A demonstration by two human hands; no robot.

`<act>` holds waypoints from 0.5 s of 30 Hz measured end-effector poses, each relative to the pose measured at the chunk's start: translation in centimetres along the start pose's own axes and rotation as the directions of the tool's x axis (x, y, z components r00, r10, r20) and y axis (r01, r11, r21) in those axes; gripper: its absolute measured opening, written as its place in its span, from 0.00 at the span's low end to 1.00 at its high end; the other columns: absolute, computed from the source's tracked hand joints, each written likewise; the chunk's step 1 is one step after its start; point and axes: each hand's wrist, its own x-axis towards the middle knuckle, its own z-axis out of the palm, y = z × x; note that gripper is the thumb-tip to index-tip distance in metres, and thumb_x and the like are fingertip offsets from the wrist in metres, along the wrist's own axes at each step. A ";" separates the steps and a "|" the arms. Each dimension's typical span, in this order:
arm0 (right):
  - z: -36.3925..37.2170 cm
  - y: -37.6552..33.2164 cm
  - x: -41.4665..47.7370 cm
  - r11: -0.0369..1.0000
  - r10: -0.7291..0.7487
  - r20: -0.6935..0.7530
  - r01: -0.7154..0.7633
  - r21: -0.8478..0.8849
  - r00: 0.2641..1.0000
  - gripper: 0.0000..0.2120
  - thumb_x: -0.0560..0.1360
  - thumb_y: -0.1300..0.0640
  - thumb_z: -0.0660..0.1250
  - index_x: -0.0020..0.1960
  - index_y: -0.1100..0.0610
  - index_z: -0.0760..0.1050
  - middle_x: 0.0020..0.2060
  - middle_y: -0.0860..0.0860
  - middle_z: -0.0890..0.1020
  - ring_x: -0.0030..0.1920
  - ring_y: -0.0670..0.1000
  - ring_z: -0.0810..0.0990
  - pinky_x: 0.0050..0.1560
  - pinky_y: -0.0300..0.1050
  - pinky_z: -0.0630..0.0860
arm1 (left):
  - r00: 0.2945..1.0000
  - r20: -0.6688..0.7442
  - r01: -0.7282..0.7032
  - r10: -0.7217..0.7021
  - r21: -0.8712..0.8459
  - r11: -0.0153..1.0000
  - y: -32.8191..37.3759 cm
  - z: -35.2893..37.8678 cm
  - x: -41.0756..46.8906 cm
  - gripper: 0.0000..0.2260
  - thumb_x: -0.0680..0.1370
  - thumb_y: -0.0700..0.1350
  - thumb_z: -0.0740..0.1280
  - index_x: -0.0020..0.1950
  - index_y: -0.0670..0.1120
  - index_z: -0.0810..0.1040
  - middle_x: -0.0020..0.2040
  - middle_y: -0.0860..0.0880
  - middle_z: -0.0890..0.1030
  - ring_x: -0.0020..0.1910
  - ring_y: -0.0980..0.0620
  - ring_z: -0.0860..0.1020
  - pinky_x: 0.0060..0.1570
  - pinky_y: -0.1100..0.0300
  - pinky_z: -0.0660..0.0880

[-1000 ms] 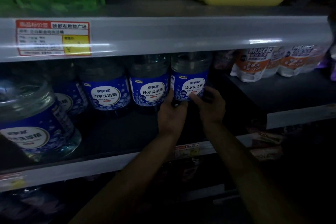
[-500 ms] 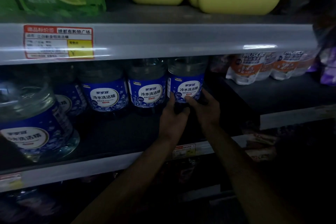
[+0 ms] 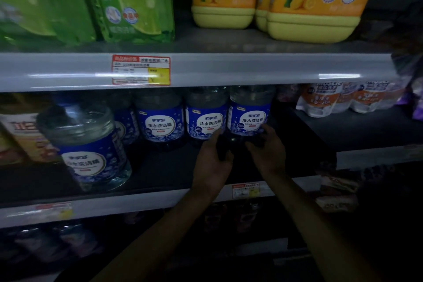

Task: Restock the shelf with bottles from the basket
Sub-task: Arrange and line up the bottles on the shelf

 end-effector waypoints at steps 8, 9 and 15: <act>3.6 -5.2 -4.4 0.967 0.070 0.336 -0.147 0.208 0.939 0.31 0.77 0.71 0.64 0.76 0.51 0.67 0.67 0.52 0.75 0.64 0.52 0.76 0.66 0.59 0.76 | 0.998 -0.027 0.056 -0.056 -0.016 0.998 -2.3 -6.0 -1.1 0.32 0.79 0.40 0.71 0.80 0.55 0.65 0.74 0.56 0.70 0.73 0.57 0.69 0.69 0.65 0.68; 3.9 -5.6 -4.6 0.958 0.080 0.362 -0.172 0.230 0.929 0.34 0.76 0.72 0.64 0.77 0.49 0.66 0.67 0.50 0.74 0.64 0.50 0.75 0.66 0.57 0.76 | 0.998 -0.023 0.063 -0.065 -0.066 0.996 -2.1 -6.3 -0.9 0.32 0.79 0.38 0.71 0.80 0.55 0.65 0.72 0.58 0.71 0.71 0.60 0.70 0.66 0.72 0.68; 5.4 -6.1 -5.5 0.940 0.068 0.366 -0.183 0.288 0.928 0.39 0.74 0.75 0.62 0.78 0.46 0.63 0.62 0.41 0.72 0.53 0.34 0.73 0.60 0.39 0.75 | 0.992 0.034 0.123 -0.119 -0.268 0.956 -1.1 -6.2 0.2 0.28 0.81 0.38 0.68 0.78 0.56 0.66 0.65 0.63 0.74 0.62 0.67 0.74 0.50 0.81 0.67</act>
